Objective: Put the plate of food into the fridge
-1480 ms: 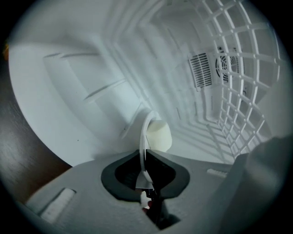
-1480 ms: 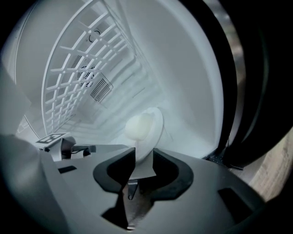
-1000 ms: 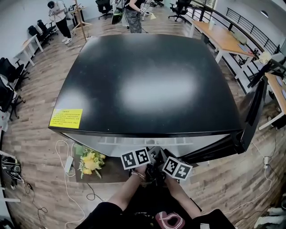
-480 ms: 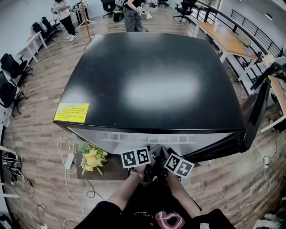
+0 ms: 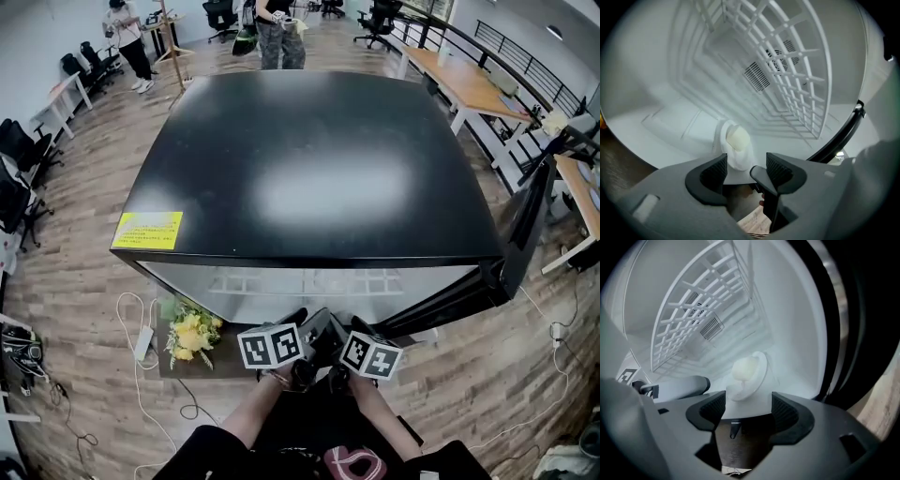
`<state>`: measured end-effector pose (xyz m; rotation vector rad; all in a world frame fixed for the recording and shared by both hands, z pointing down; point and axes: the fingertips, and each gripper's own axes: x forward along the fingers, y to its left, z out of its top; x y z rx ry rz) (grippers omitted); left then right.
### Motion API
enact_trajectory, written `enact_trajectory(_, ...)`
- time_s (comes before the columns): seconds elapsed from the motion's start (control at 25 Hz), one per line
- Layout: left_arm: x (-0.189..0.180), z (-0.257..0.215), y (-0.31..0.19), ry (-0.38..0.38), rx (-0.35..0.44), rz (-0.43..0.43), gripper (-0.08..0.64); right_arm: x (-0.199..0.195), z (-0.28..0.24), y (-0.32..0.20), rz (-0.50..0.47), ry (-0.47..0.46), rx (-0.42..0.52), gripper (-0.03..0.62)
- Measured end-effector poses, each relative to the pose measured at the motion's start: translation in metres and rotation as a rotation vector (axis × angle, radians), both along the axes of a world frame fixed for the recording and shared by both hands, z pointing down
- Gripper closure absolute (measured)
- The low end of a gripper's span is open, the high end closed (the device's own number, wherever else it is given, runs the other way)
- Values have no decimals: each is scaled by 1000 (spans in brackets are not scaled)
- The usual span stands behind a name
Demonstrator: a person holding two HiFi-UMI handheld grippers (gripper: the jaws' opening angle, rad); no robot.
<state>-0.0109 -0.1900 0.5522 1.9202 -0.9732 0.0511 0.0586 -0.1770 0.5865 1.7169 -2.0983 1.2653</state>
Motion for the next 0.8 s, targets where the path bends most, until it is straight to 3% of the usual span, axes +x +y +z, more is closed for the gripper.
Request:
enact_trajectory(0.24,-10,-22,23,-90,147,64,301,-1,-31,20,-45,26,99,287)
enact_trajectory(0.4,-17,-26,40,-123,183,76,301,4,-45,36,-65,110,156,288)
enact_trajectory(0.68,-22,-30,64,-294,340,134,313,-14,-50,57,-136,165,217,302)
enact_trajectory(0.8,-15,-32,75,-322,393,162,319,-16,-47,65,-161,260,230,332)
